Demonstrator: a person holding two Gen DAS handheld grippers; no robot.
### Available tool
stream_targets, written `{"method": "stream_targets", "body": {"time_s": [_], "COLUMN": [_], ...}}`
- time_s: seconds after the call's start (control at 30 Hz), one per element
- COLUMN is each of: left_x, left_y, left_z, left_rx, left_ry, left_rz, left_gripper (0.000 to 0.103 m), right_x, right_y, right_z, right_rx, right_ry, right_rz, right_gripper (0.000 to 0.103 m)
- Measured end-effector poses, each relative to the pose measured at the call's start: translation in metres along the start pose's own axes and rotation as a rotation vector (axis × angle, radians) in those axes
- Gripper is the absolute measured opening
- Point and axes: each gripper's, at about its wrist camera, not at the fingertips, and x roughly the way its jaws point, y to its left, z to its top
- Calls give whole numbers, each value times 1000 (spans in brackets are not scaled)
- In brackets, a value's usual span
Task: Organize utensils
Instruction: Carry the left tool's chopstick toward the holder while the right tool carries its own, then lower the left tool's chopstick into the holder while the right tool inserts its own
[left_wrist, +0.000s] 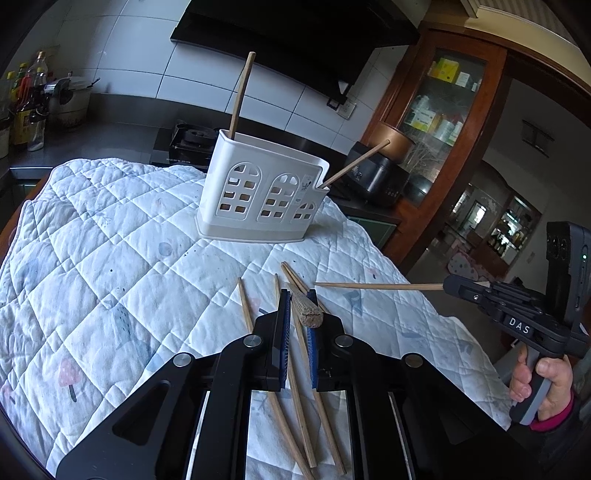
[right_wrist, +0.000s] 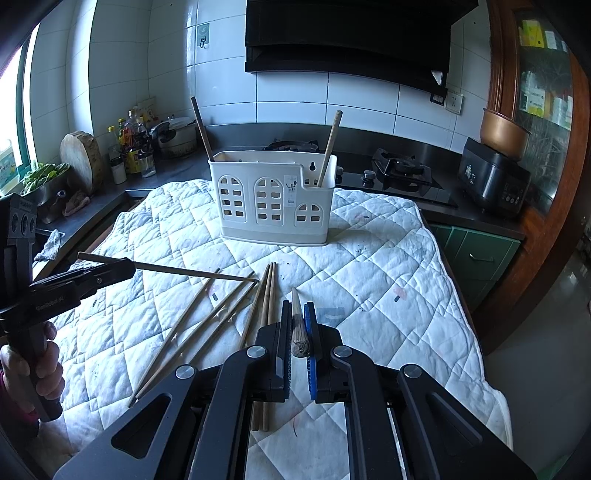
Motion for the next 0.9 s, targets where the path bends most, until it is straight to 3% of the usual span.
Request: {"method": "stream_targets", "body": {"time_s": [0.47,0.9], "left_x": [-4,-12], "left_y": [-2,-16], "left_z": [6,64], "left_rx": [21,108], "left_ry": [-18,-29], "left_rz": [1,12], "left_gripper": [7,6], "right_x": [-8,-32], "right_y": [0,-4], "right_z": [12,102], "right_rx": [-10,-90], "right_ry": [-17,-34], "right_rz": [14,86], "right_gripper": [7,7]}}
